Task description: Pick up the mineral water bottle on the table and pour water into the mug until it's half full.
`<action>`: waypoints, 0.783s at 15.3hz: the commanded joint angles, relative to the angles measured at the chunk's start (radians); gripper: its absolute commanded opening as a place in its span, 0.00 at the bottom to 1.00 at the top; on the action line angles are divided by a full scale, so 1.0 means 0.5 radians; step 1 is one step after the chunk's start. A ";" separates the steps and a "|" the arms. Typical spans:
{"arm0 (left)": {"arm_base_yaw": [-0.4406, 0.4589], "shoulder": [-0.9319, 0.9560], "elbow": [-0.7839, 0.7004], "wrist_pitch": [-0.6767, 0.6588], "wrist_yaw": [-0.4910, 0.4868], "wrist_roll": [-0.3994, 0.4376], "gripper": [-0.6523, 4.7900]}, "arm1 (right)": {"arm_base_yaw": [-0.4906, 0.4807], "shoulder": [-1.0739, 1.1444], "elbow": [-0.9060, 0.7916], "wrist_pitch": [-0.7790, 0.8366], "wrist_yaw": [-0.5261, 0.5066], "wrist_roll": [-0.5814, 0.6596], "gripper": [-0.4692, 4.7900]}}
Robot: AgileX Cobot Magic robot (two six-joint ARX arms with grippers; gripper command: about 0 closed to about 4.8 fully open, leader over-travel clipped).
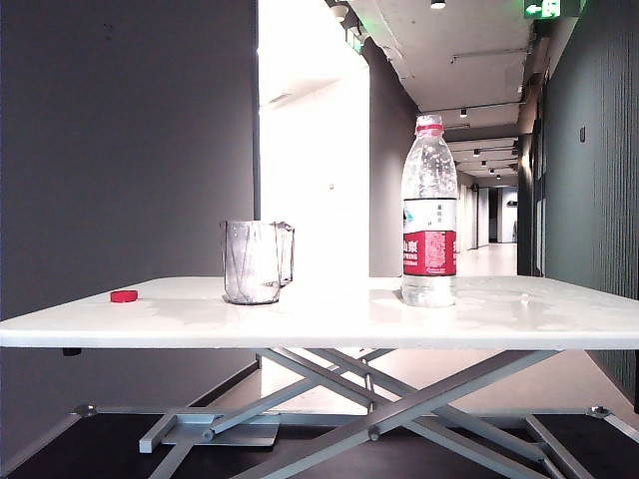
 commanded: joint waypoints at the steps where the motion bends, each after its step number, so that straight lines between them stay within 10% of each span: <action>1: -0.002 0.001 0.004 0.022 -0.006 0.014 0.11 | 0.002 -0.002 -0.004 0.018 -0.003 0.002 0.07; 7: -0.002 0.001 0.004 0.021 0.008 -0.002 0.11 | 0.002 -0.002 -0.004 0.020 -0.003 0.002 0.07; 12: -0.002 0.001 0.004 -0.030 1.100 -0.150 0.11 | 0.004 -0.002 -0.005 0.003 -0.754 0.126 0.07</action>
